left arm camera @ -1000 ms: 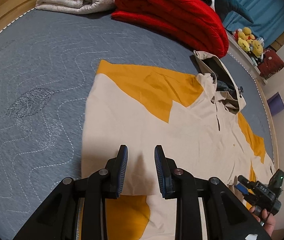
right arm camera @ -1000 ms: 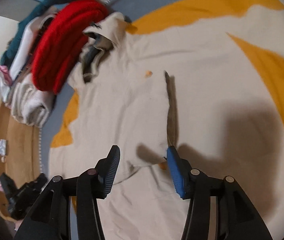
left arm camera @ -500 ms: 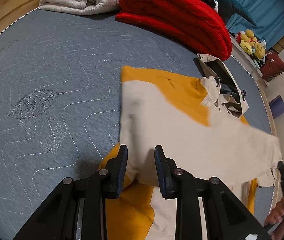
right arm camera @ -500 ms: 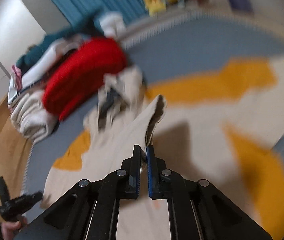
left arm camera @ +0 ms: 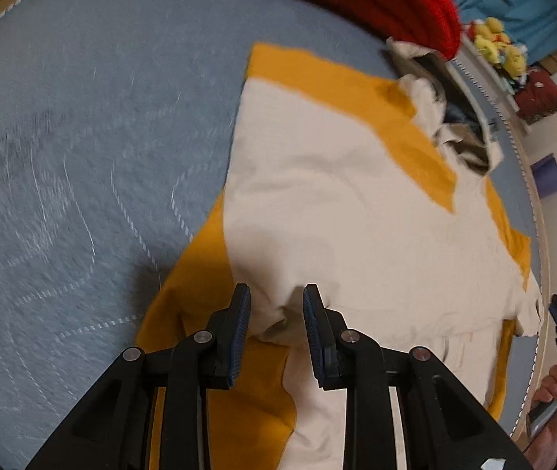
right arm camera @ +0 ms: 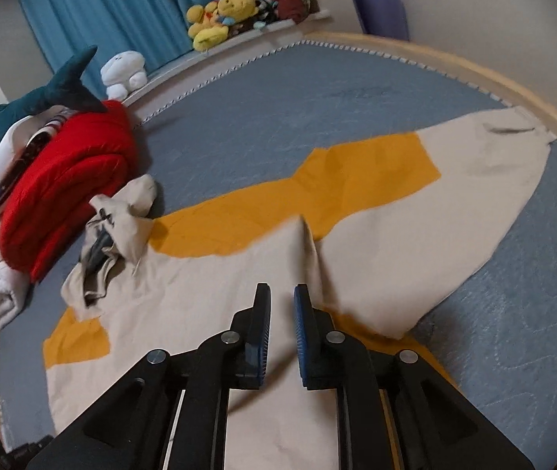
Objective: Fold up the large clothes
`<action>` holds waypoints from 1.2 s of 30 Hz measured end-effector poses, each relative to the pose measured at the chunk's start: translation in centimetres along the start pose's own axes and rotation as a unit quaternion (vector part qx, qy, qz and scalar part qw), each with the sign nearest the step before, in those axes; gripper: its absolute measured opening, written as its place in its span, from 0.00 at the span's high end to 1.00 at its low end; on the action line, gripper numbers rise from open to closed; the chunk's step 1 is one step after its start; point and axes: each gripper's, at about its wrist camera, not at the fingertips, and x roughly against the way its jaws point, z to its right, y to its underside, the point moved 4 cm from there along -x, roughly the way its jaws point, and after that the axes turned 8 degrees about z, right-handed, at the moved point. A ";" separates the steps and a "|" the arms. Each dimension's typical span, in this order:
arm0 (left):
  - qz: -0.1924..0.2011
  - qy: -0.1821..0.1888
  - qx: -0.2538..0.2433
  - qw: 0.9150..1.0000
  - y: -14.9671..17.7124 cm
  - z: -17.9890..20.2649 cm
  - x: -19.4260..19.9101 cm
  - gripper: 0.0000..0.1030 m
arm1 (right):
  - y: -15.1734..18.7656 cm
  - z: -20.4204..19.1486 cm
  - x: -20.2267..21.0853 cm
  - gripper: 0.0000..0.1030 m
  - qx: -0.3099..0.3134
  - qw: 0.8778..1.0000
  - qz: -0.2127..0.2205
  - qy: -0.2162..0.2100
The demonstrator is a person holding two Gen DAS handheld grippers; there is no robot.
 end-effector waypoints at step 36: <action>0.097 0.018 -0.199 0.975 4.6 11.2 9.1 0.70 | -1.8 6.2 2.4 0.69 0.027 0.999 -0.026 0.000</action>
